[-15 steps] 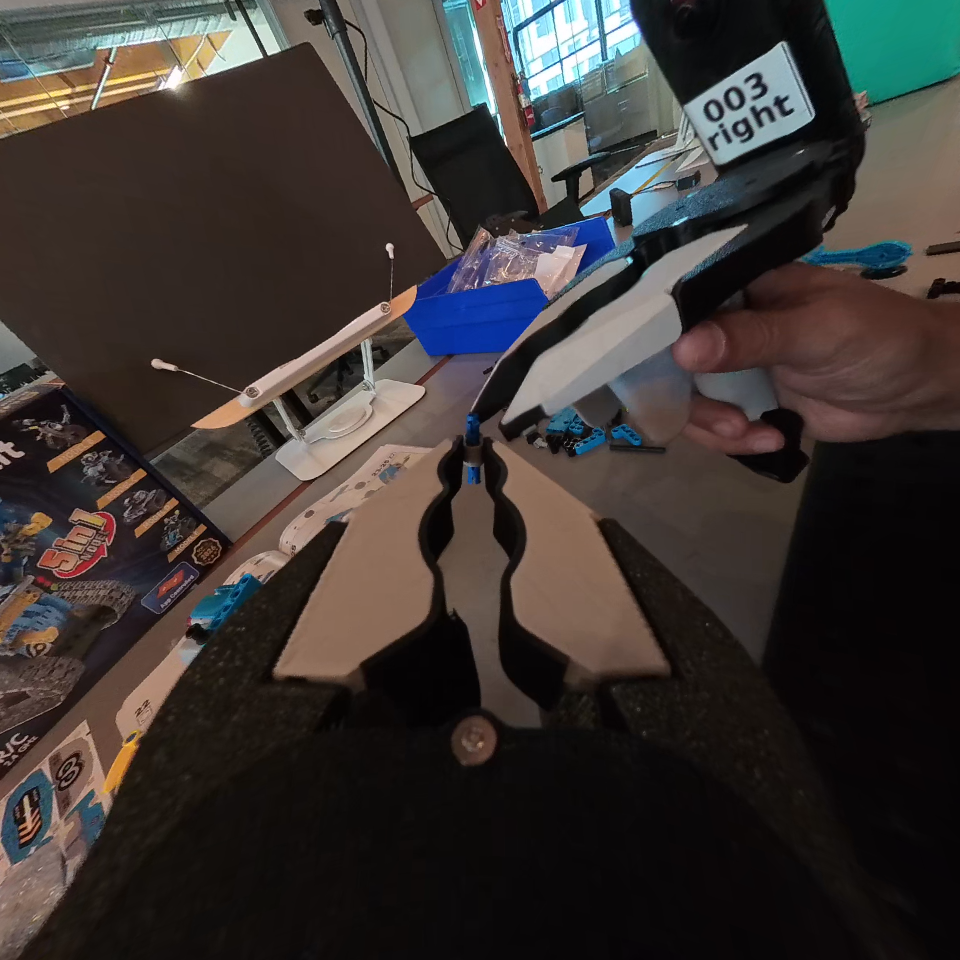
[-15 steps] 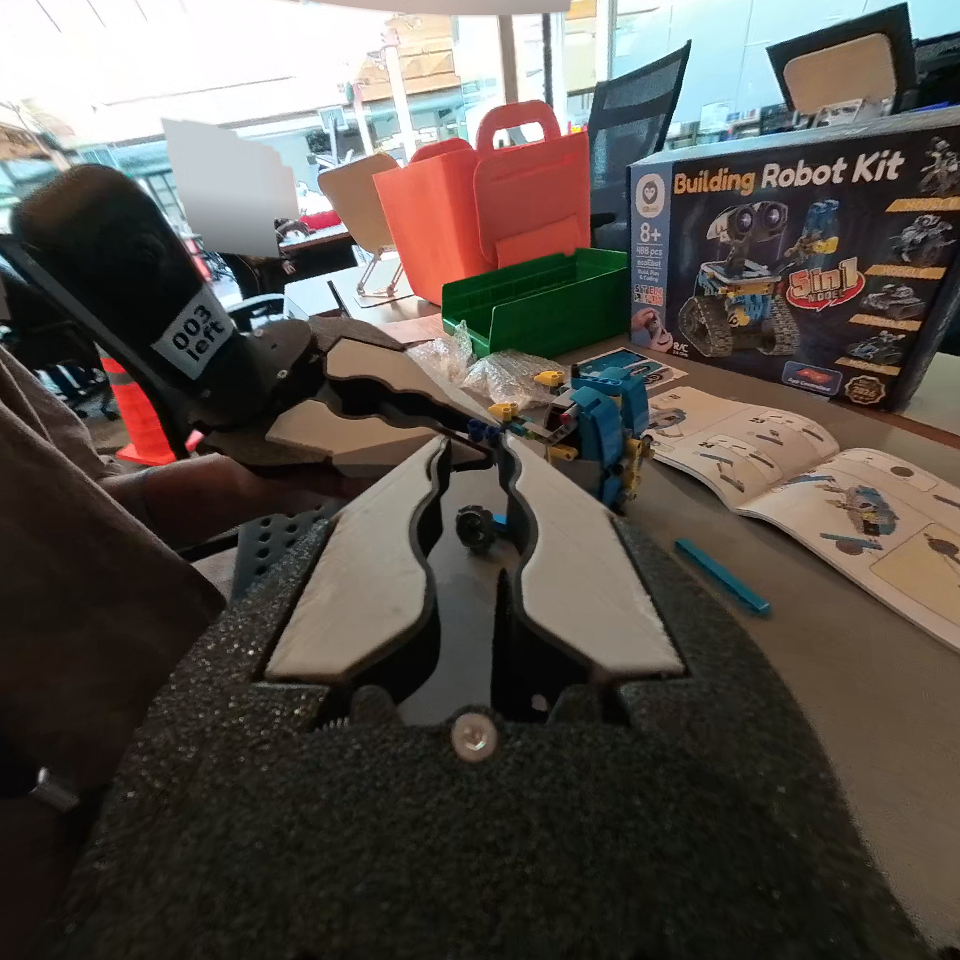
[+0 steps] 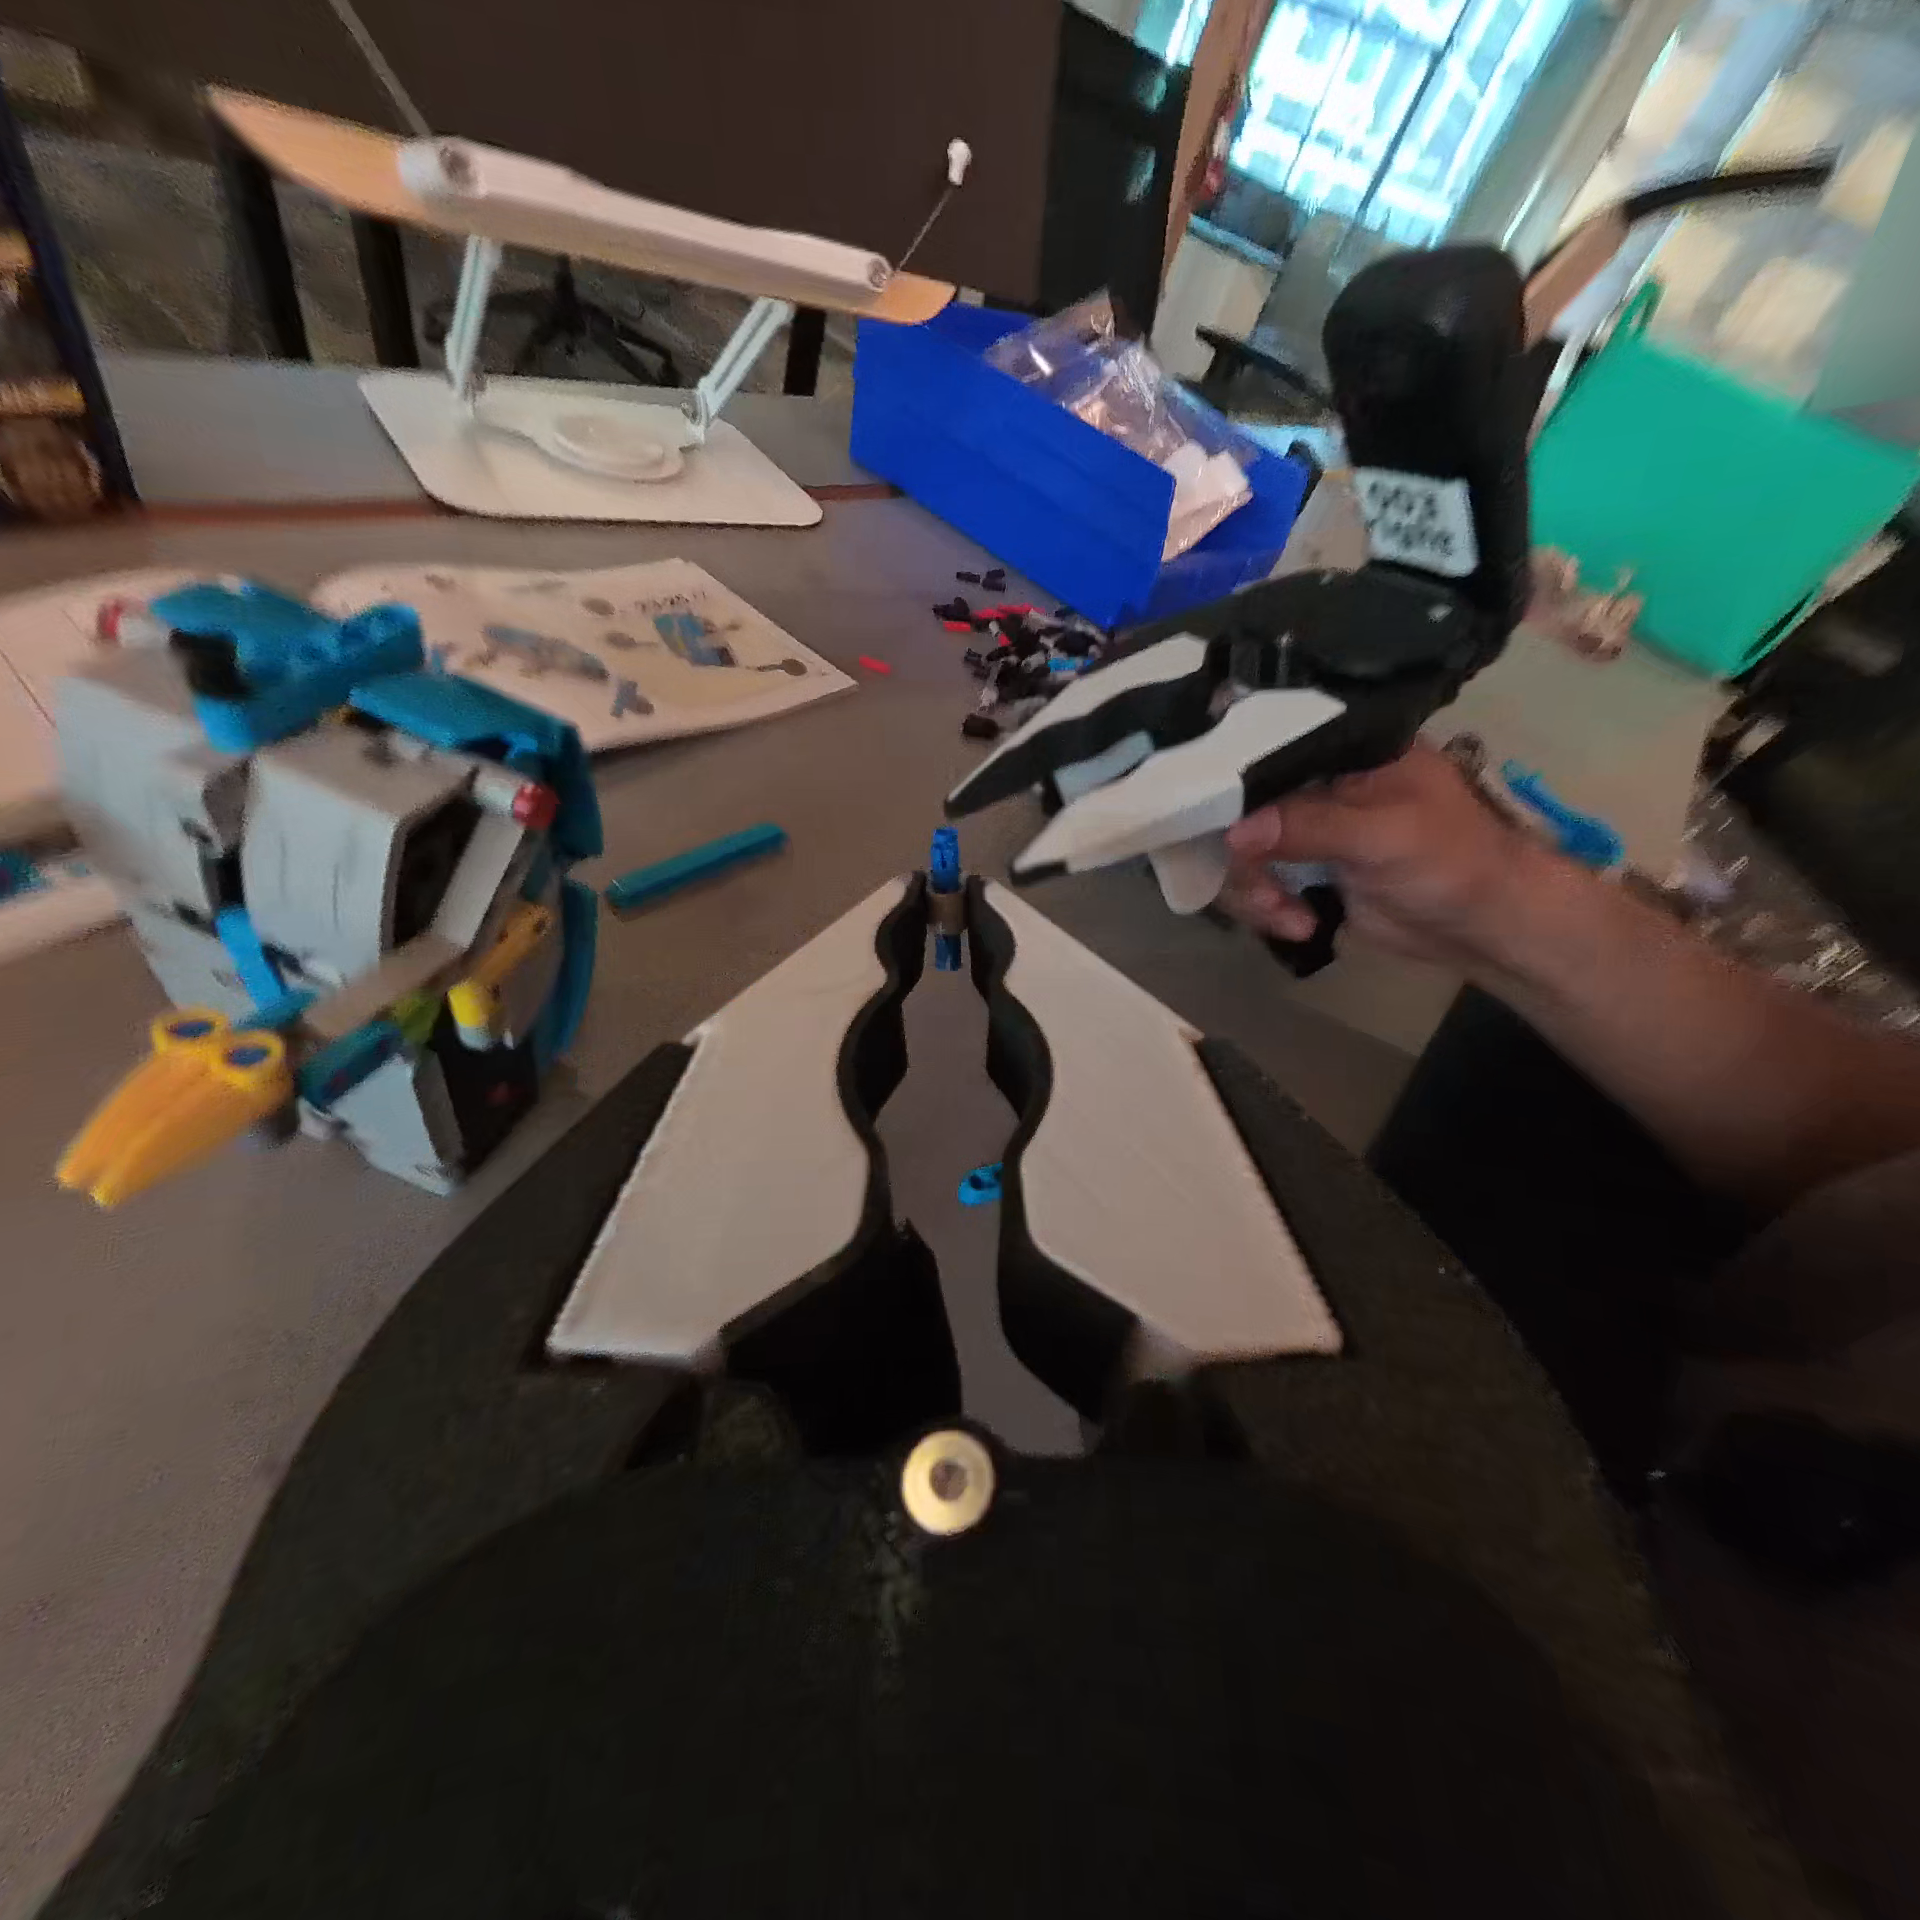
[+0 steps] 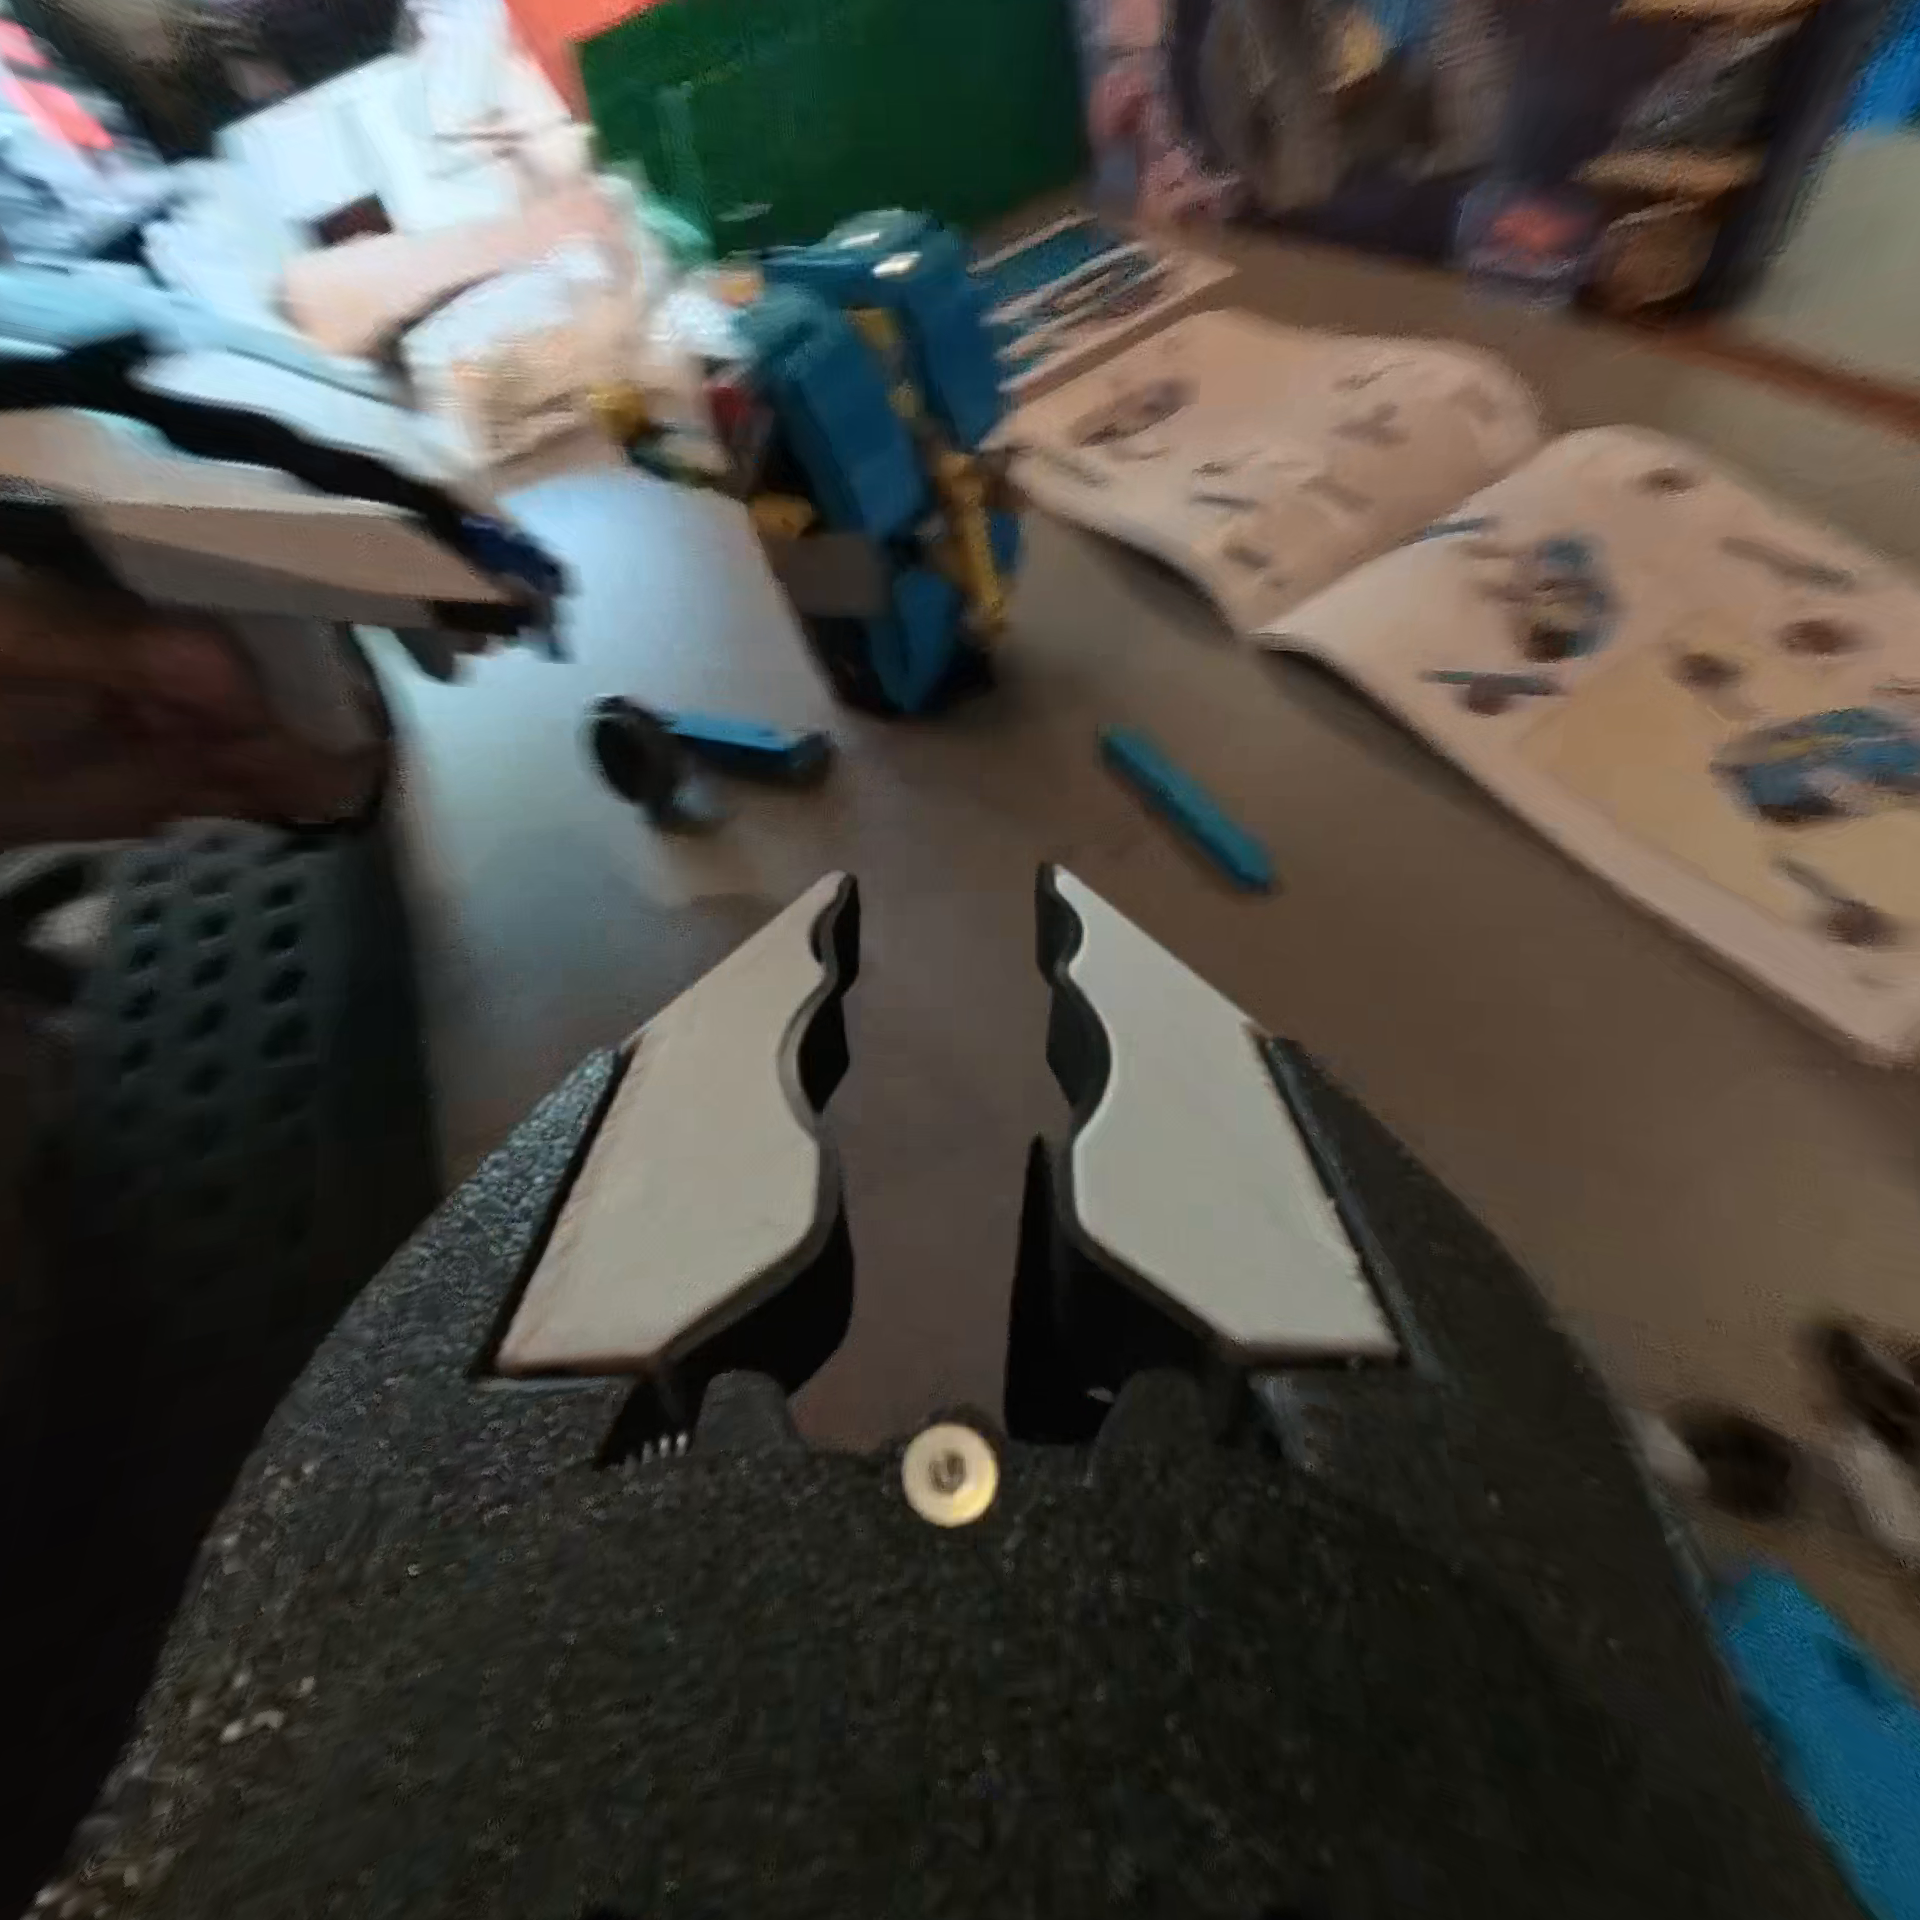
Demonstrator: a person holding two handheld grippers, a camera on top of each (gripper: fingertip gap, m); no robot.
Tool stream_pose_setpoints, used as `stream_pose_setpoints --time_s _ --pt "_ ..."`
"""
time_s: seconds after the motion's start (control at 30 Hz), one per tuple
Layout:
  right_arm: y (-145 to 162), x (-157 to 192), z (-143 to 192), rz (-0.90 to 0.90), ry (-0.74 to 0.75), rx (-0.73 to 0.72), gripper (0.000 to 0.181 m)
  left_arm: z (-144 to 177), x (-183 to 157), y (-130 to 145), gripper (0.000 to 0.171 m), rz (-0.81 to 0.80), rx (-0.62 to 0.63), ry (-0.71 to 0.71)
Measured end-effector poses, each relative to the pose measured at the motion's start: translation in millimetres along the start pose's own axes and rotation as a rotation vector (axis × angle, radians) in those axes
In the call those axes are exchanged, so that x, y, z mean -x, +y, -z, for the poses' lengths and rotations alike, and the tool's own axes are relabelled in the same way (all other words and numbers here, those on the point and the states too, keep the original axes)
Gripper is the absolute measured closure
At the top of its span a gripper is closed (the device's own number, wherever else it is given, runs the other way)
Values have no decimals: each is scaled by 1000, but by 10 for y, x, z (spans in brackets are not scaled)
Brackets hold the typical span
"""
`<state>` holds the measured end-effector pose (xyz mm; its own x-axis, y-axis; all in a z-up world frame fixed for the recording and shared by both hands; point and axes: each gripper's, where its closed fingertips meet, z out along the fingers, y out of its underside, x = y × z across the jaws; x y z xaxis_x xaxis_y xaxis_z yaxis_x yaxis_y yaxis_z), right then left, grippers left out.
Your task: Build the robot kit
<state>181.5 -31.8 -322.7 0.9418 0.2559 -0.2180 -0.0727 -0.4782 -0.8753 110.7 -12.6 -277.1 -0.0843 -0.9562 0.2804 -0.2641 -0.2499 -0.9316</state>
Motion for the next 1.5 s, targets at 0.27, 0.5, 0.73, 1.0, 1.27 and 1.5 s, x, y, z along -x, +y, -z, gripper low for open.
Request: stream_pose_setpoints --time_s 0.27,0.5,0.73,1.0,1.27,1.5 --pt "-242 225 -302 135 -108 -55 151 149 247 6 165 402 -115 32" --pt "-12 -267 -400 77 29 75 155 396 502 79 165 346 -79 -47" --pt "131 -651 -428 49 159 194 155 504 681 183 165 226 -4 -97" --pt "130 -794 -526 179 106 296 157 497 584 215 165 119 36 -57" --pt "349 -524 -564 166 -103 416 174 392 341 278 164 -54 145 -30" --pt "585 -72 -286 254 -201 440 164 138 47 380 165 -244 219 53"
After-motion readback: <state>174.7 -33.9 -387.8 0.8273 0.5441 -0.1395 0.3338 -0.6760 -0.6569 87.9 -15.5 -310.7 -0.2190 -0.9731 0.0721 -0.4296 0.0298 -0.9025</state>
